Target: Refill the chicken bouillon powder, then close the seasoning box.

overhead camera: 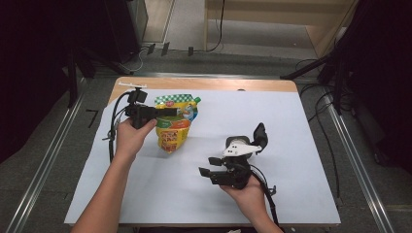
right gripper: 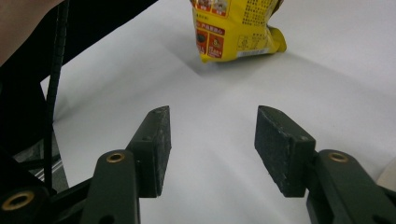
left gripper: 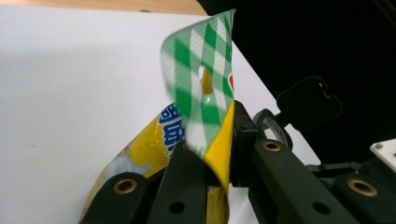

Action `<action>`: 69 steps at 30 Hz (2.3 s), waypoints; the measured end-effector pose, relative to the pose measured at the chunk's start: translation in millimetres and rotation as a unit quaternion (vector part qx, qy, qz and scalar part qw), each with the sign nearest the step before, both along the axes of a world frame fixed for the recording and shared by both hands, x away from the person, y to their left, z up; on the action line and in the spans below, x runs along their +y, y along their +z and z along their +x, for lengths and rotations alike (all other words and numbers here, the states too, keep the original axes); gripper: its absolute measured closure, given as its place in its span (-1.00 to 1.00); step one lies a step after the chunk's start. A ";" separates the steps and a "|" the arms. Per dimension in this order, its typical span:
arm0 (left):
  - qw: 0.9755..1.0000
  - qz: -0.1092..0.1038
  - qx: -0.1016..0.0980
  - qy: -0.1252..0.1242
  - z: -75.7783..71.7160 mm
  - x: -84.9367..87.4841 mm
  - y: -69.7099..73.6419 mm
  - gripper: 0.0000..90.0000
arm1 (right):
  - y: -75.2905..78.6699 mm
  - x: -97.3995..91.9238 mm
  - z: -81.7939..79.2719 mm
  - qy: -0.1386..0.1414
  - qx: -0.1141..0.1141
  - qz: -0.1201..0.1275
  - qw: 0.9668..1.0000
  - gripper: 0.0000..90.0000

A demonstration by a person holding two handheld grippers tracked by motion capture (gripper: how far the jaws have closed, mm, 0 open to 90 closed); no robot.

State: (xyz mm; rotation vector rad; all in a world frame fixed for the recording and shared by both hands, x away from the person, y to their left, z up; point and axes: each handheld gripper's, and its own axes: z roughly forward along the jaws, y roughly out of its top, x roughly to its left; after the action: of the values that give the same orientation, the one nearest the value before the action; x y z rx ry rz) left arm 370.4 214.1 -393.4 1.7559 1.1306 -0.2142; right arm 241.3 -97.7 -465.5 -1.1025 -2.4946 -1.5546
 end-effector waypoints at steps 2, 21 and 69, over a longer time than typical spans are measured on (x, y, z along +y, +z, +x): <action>1.000 0.002 -0.004 0.001 -3.0 1.8 0.1 0.93 | 1.2 0.9 0.2 0.004 -0.001 -0.002 1.000 0.05; 0.999 0.027 -0.027 0.012 -29.3 13.1 -1.3 0.77 | 7.8 -0.4 13.0 0.017 -0.011 0.004 1.000 0.19; 0.998 0.050 -0.040 0.014 -59.2 38.0 -4.1 -0.15 | 32.2 -31.5 30.3 0.027 0.025 -0.024 0.999 1.00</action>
State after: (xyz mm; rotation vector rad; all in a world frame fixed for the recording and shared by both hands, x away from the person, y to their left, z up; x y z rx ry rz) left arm 311.2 252.1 -397.5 1.8191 1.1236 -0.0692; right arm 271.6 -129.3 -433.2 -1.0579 -2.5196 -1.4420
